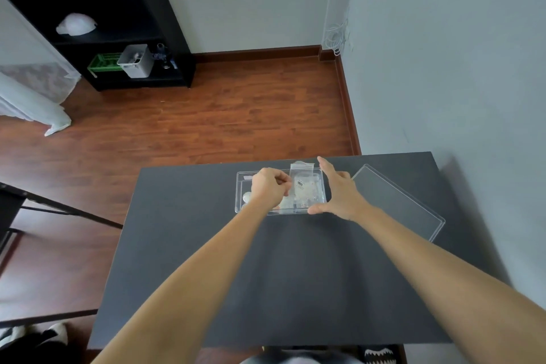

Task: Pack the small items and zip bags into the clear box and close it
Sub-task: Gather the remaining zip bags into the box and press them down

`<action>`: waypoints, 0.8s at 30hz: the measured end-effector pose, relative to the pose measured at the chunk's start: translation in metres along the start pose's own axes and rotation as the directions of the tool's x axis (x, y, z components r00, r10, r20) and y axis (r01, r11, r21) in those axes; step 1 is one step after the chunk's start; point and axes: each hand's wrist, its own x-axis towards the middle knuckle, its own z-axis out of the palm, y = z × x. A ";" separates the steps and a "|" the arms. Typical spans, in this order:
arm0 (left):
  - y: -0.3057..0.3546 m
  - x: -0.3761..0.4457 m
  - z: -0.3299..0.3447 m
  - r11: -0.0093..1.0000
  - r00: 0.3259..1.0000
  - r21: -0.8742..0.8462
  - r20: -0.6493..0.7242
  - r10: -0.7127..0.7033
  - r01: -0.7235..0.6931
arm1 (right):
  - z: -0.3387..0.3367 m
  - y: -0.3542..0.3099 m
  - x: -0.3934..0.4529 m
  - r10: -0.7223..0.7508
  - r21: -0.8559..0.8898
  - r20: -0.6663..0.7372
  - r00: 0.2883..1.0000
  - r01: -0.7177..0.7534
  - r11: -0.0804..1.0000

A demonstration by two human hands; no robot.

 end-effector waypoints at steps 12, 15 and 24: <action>0.012 -0.007 0.026 0.926 0.987 0.355 -0.041 0.153 -0.129 | -0.001 0.000 -0.001 0.003 -0.145 -0.079 0.997 -0.015 0.989; 0.015 -0.005 0.028 0.828 0.968 0.522 -0.018 0.252 -0.206 | 0.000 -0.007 0.002 0.032 -0.290 -0.061 0.998 -0.048 0.956; 0.013 0.007 0.045 0.686 0.981 0.717 -0.018 0.194 -0.123 | 0.004 -0.023 0.014 0.152 -0.451 0.028 0.988 -0.123 0.884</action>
